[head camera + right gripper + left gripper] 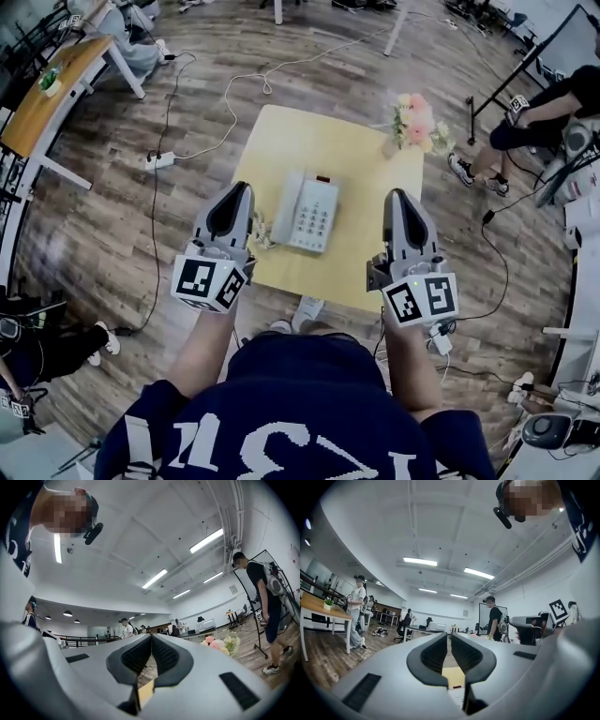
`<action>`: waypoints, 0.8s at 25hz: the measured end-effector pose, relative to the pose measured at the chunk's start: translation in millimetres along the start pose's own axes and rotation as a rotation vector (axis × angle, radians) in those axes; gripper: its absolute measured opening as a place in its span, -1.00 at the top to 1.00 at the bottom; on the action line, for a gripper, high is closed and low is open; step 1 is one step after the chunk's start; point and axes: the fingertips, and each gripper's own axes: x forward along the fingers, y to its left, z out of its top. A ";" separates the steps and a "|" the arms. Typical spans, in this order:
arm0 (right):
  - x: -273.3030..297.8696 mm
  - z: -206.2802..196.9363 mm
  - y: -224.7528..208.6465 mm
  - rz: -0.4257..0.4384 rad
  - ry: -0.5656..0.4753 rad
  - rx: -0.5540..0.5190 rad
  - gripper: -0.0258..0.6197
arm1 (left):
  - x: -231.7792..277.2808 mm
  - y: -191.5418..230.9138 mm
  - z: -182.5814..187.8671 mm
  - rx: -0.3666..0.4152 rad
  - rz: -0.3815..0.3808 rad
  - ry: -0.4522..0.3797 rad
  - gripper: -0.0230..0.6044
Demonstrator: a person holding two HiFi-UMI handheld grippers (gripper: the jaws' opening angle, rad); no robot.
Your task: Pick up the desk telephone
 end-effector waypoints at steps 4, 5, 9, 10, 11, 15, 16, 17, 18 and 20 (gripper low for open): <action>20.3 -2.0 -19.5 0.009 -0.002 0.006 0.83 | 20.4 8.3 -6.5 0.000 0.023 0.001 0.84; 24.5 -4.0 -24.2 0.010 0.002 0.008 0.83 | 25.5 10.6 -8.8 -0.001 0.028 0.005 0.84; 41.2 -15.0 -39.1 0.006 0.025 0.020 0.83 | 45.3 18.8 -15.8 -0.009 0.035 0.022 0.84; 44.9 -17.6 -40.5 0.003 0.031 0.023 0.83 | 48.6 20.7 -17.4 -0.012 0.032 0.028 0.84; 48.5 -20.0 -41.4 0.000 0.037 0.024 0.83 | 51.9 22.8 -19.6 -0.016 0.029 0.037 0.84; 61.8 -33.2 -45.4 -0.025 0.069 0.026 0.83 | 67.6 32.3 -37.1 -0.060 0.013 0.077 0.84; 65.1 -38.6 -47.1 -0.031 0.082 0.028 0.83 | 72.1 34.2 -42.2 -0.071 0.006 0.085 0.84; 68.8 -46.2 -48.9 -0.034 0.102 0.035 0.83 | 76.7 36.1 -48.1 -0.086 -0.001 0.098 0.84; 72.4 -56.9 -50.6 -0.032 0.131 0.050 0.83 | 81.3 37.7 -55.9 -0.111 -0.011 0.119 0.84; 77.7 -88.9 -52.6 -0.016 0.227 0.118 0.83 | 89.3 38.1 -77.3 -0.194 -0.047 0.185 0.76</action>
